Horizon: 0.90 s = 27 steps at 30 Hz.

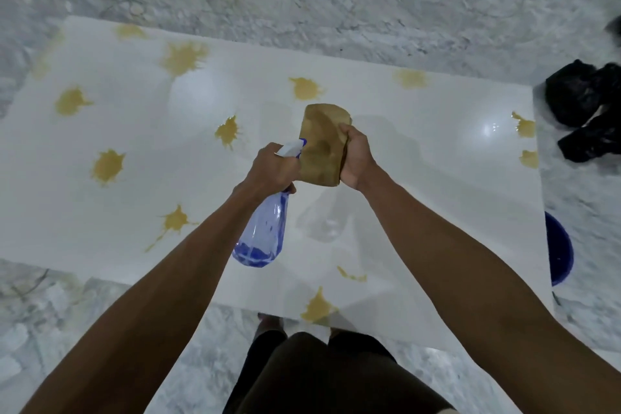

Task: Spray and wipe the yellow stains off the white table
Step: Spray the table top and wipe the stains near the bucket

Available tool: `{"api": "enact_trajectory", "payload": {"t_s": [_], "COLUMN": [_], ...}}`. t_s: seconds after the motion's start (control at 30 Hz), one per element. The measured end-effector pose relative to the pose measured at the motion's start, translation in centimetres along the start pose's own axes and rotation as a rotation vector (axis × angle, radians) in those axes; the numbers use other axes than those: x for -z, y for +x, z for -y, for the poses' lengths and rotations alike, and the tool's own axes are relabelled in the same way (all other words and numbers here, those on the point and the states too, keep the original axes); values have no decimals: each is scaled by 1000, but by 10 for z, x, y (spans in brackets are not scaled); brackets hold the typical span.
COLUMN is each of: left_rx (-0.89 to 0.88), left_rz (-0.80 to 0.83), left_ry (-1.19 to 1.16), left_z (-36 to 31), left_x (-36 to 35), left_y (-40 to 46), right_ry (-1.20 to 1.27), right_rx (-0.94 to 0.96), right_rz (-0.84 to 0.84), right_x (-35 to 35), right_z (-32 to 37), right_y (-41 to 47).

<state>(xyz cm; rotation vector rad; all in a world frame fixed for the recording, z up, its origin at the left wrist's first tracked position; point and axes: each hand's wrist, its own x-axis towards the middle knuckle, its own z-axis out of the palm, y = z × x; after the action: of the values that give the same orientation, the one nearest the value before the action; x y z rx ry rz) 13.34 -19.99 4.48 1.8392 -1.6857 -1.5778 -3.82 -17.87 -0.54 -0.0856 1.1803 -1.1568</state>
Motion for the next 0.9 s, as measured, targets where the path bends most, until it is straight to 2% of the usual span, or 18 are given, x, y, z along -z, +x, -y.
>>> {"api": "enact_trajectory", "payload": {"t_s": [0.33, 0.57, 0.63, 0.7, 0.8, 0.9], "left_rx": [6, -29, -42, -30, 10, -24], "left_rz": [79, 148, 166, 170, 133, 107], "left_ry": [26, 120, 125, 107, 66, 64], "left_z": [3, 2, -1, -2, 0, 3], "left_x": [47, 65, 67, 70, 77, 86], "left_y": [66, 106, 112, 124, 151, 168], "right_ry": [68, -13, -152, -360, -899, -1420], "right_rx": [34, 26, 62, 177, 440, 546], "right_rz": [-86, -254, -317, -410, -533, -524], "right_x": [-55, -49, -49, -59, -75, -81], "right_z": [-7, -12, -2, 21, 60, 85], "right_y": [51, 69, 68, 78, 116, 177]}}
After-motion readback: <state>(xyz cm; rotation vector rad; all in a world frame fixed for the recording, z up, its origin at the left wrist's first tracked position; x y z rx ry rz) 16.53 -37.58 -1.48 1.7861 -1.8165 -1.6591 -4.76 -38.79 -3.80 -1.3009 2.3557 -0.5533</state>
